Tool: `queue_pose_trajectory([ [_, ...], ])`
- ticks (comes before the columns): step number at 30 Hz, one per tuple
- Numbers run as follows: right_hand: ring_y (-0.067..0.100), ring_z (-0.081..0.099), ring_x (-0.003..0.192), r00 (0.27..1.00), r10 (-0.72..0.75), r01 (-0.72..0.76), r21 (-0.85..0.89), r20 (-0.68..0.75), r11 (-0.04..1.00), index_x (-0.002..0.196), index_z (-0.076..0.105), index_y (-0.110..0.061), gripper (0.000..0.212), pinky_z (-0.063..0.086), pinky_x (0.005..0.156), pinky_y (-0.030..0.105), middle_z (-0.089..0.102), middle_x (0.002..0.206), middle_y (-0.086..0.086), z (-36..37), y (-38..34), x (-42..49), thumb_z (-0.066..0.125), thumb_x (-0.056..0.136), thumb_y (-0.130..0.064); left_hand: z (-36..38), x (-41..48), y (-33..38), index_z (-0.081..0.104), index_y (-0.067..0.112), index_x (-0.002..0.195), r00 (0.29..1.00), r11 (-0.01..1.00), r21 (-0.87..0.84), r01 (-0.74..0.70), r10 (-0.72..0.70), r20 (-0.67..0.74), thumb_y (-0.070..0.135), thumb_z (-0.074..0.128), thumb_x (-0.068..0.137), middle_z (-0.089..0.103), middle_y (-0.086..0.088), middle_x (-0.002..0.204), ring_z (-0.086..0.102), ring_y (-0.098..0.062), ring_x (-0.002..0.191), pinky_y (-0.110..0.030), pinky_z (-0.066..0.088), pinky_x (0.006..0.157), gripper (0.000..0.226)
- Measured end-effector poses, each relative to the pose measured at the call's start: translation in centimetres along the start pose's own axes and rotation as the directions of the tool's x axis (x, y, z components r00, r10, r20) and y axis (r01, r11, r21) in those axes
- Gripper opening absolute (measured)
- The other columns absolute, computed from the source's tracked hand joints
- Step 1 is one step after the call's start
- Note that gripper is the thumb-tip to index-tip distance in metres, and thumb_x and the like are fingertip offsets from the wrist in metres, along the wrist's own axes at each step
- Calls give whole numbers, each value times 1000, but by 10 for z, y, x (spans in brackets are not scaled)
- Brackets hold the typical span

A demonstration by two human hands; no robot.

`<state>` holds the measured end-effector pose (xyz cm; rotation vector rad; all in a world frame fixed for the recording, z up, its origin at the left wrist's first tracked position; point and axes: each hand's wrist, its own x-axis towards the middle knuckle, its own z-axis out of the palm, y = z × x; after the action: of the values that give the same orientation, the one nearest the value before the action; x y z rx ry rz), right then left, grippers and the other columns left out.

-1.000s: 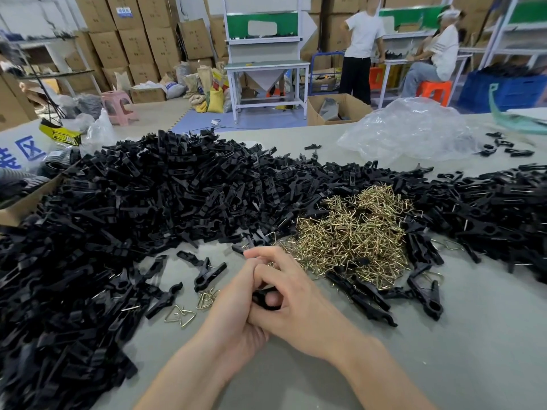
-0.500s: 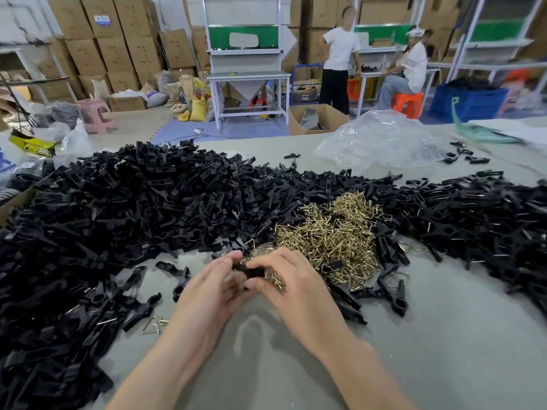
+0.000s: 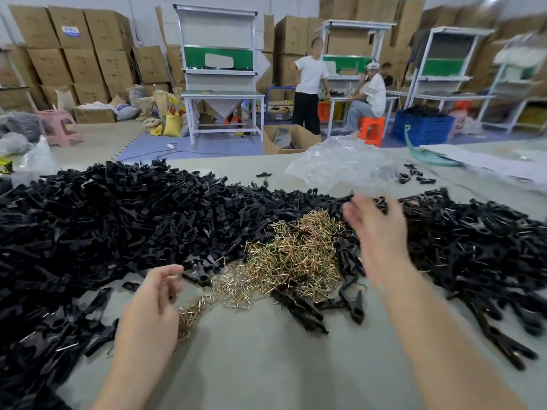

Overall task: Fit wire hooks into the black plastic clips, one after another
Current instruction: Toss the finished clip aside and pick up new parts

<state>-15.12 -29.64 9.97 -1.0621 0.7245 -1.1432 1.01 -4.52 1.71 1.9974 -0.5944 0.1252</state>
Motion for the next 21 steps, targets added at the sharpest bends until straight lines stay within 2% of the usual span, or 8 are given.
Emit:
queue_pose_trajectory([
  [1, 11, 74, 85, 998, -17, 20, -41, 65, 999, 159, 20, -22, 81, 54, 101, 37, 76, 93, 1, 7, 14, -16, 69, 95, -18, -3, 2, -3, 61, 32, 109, 1000, 994, 105, -14, 16, -23, -7, 46, 94, 68, 13, 92, 60, -14, 81, -35, 47, 70, 44],
  [4, 10, 73, 89, 954, -62, 124, -198, 294, 972, 150, 33, -36, 60, 60, 80, 23, 72, 101, -13, 32, 61, -60, 62, 99, -22, -9, 5, -14, 61, 12, 128, 999, 871, 492, 6, 14, -38, 7, 56, 92, 67, -11, 121, 55, -37, 117, -54, 39, 104, 37],
  [7, 12, 71, 88, 849, -82, 257, -271, 522, 928, 144, 36, -45, 49, 61, 74, 32, 65, 107, -19, 57, 100, -96, 53, 104, -22, -13, 8, -24, 58, 9, 135, 997, 752, 658, 43, -70, 15, 24, 56, 96, 56, -18, 138, 47, -41, 130, -55, 27, 114, 42],
  [10, 20, 67, 85, 763, -50, 363, -362, 645, 858, 144, 33, -51, 50, 55, 65, 34, 62, 111, -21, 65, 121, -107, 49, 105, -25, -20, 16, -29, 57, 16, 136, 999, 695, 719, 14, -35, 14, 30, 35, 105, 51, -9, 146, 39, -32, 138, -50, 24, 116, 41],
  [12, 18, 67, 85, 731, -1, 371, -396, 682, 840, 143, 34, -53, 49, 57, 66, 35, 62, 111, -22, 65, 127, -106, 49, 105, -26, -29, 21, -33, 58, 11, 136, 995, 716, 691, 96, -53, -84, 28, 39, 105, 50, -18, 146, 38, -39, 138, -56, 21, 116, 40],
  [14, 11, 69, 85, 739, 44, 291, -377, 672, 879, 136, 41, -55, 45, 60, 69, 30, 65, 108, -20, 63, 127, -101, 51, 104, -25, -35, 24, -35, 55, 10, 140, 983, 708, 681, 184, -147, -113, 35, 49, 101, 44, -23, 149, 35, -44, 139, -57, 18, 116, 47],
  [16, 8, 70, 83, 761, 74, 215, -358, 644, 909, 129, 46, -55, 43, 58, 68, 24, 68, 104, -16, 64, 128, -98, 51, 104, -21, -37, 25, -39, 52, 14, 143, 976, 630, 754, 188, -205, -72, 45, 50, 99, 47, -21, 147, 36, -43, 137, -54, 24, 114, 54],
  [21, 9, 70, 81, 771, 85, 177, -341, 632, 923, 125, 49, -55, 42, 56, 69, 21, 69, 103, -15, 66, 133, -93, 50, 104, -19, -40, 29, -42, 62, 22, 127, 989, 629, 766, 132, -138, -57, 41, 50, 100, 62, -9, 121, 48, -35, 119, -48, 35, 99, 35],
])
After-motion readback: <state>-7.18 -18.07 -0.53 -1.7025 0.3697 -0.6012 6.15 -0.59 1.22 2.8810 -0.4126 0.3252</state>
